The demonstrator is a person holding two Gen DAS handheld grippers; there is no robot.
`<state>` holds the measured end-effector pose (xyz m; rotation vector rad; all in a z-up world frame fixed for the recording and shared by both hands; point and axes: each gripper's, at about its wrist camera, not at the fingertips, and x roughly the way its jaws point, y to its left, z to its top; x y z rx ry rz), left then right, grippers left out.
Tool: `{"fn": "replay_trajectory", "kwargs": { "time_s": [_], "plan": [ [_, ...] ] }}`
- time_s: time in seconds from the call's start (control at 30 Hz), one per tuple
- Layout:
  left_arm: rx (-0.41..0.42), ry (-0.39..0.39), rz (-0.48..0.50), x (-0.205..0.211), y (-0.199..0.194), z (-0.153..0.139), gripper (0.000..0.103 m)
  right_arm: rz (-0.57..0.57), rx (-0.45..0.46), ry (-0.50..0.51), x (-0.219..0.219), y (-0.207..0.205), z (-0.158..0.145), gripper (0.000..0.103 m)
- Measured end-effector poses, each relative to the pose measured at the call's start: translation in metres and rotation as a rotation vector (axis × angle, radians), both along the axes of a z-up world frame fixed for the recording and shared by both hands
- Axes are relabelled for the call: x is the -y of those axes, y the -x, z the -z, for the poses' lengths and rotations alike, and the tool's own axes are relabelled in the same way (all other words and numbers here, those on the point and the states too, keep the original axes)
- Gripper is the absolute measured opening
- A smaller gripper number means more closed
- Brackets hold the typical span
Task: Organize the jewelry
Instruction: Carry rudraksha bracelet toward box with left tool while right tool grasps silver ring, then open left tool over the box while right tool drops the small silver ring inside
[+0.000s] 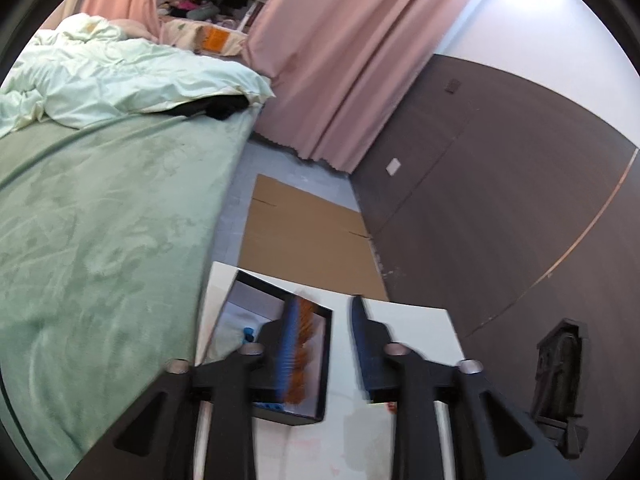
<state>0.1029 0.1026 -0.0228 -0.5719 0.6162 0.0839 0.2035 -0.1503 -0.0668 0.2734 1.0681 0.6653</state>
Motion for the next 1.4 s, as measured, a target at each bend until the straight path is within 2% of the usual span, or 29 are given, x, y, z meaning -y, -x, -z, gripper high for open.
{"fn": "replay_trajectory", "kwargs": {
  "time_s": [0.07, 0.1, 0.17, 0.43, 0.6, 0.93, 0.97, 1.0, 1.07, 1.17, 1.4],
  "plan": [
    [0.019, -0.029, -0.024, -0.001, 0.002, -0.004, 0.069, -0.013, 0.006, -0.017, -0.006, 0.0, -0.001, 0.012],
    [0.041, -0.042, -0.039, -0.002, 0.004, -0.006, 0.075, -0.019, 0.009, -0.024, -0.01, 0.0, -0.001, 0.012],
    [0.056, -0.053, -0.053, -0.005, 0.005, -0.01, 0.078, -0.037, 0.02, -0.042, -0.018, 0.001, -0.002, 0.012],
    [0.049, -0.004, -0.098, -0.031, 0.005, -0.008, 0.079, -0.103, 0.052, -0.127, -0.047, 0.004, -0.007, 0.012],
    [0.058, -0.002, -0.12, -0.041, 0.006, -0.011, 0.079, -0.134, 0.064, -0.169, -0.067, 0.002, -0.006, 0.012],
    [0.059, 0.034, -0.153, -0.062, 0.0, -0.007, 0.079, -0.178, 0.041, -0.177, -0.109, -0.009, 0.012, 0.013],
    [0.057, 0.036, -0.157, -0.064, -0.001, -0.006, 0.079, -0.184, 0.029, -0.161, -0.111, -0.011, 0.014, 0.018],
    [0.053, 0.04, -0.162, -0.066, -0.002, -0.005, 0.079, -0.18, 0.022, -0.14, -0.112, -0.013, 0.016, 0.03],
    [0.045, 0.05, -0.169, -0.068, -0.003, -0.002, 0.079, -0.148, 0.026, -0.136, -0.105, -0.016, 0.016, 0.039],
    [0.037, 0.065, -0.172, -0.07, -0.004, 0.001, 0.079, -0.112, 0.012, -0.142, -0.09, -0.023, 0.014, 0.041],
    [0.026, 0.058, -0.136, -0.054, -0.008, 0.001, 0.079, -0.057, 0.04, -0.11, -0.058, -0.019, 0.002, 0.047]
  ]
}}
